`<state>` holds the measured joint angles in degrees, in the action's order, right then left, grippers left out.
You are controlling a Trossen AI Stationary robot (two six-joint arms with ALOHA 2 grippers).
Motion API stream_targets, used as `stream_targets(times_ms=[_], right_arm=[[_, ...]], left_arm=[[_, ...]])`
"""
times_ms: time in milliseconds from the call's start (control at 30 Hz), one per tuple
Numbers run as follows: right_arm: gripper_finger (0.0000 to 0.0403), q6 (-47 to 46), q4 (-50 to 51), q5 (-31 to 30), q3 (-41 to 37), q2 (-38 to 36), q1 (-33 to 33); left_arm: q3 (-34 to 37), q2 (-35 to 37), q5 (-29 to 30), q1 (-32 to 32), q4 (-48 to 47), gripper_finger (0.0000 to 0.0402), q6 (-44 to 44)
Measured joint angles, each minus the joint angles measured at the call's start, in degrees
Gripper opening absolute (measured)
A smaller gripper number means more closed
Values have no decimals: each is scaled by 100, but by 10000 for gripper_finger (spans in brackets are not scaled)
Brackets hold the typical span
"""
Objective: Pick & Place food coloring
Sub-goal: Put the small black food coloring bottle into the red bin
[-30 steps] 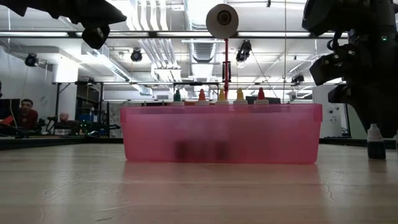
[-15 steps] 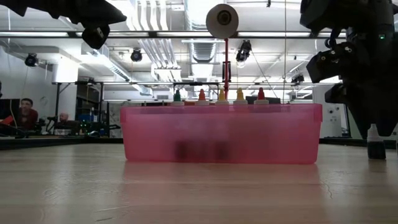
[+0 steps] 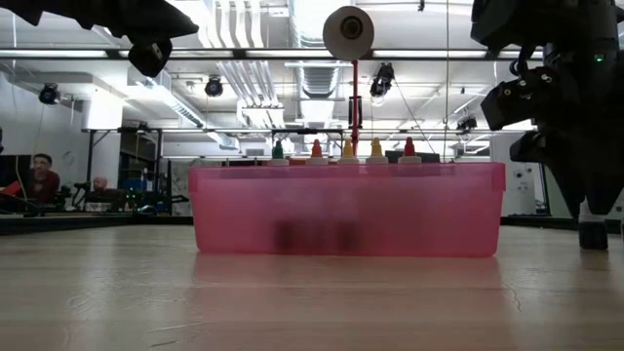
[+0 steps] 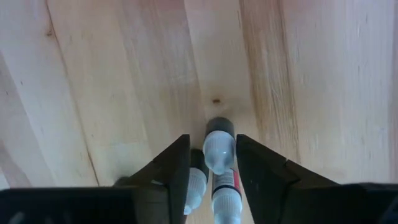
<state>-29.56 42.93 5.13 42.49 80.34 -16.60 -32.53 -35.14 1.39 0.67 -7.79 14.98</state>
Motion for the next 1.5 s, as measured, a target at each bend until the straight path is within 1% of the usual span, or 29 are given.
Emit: stream_targets(times_ms=[267, 367, 567, 700, 833, 1067, 1167, 1300, 1433, 1500], right_arm=[[75, 0, 10, 0, -65, 0, 0], [64, 0, 8, -2, -65, -2, 0], [61, -14, 5, 25, -65, -4, 0], [61, -22, 71, 245, 12, 0, 0], [61, -19, 245, 269, 270, -2, 2], [61, 280, 1036, 289, 1015, -9, 2], [61, 369, 1073, 279, 1389, -3, 15], [61, 380, 1074, 100, 1844, 107, 104], [61, 445, 1088, 77, 2242, 340, 264], [61, 631, 1088, 70, 2456, 510, 316]], left_arm=[[0, 0, 0, 2, 0, 0, 0], [1, 1, 0, 1, 0, 0, 0], [2, 2, 0, 2, 0, 0, 0], [0, 1, 2, 0, 0, 0, 0], [0, 1, 2, 0, 0, 0, 0], [1, 1, 20, 1, 0, 0, -1], [0, 2, 20, 1, 0, 0, -1], [0, 2, 20, 2, 2, 0, -2], [0, 0, 20, 0, 2, 0, 0], [2, 0, 20, 0, 4, 0, 0]])
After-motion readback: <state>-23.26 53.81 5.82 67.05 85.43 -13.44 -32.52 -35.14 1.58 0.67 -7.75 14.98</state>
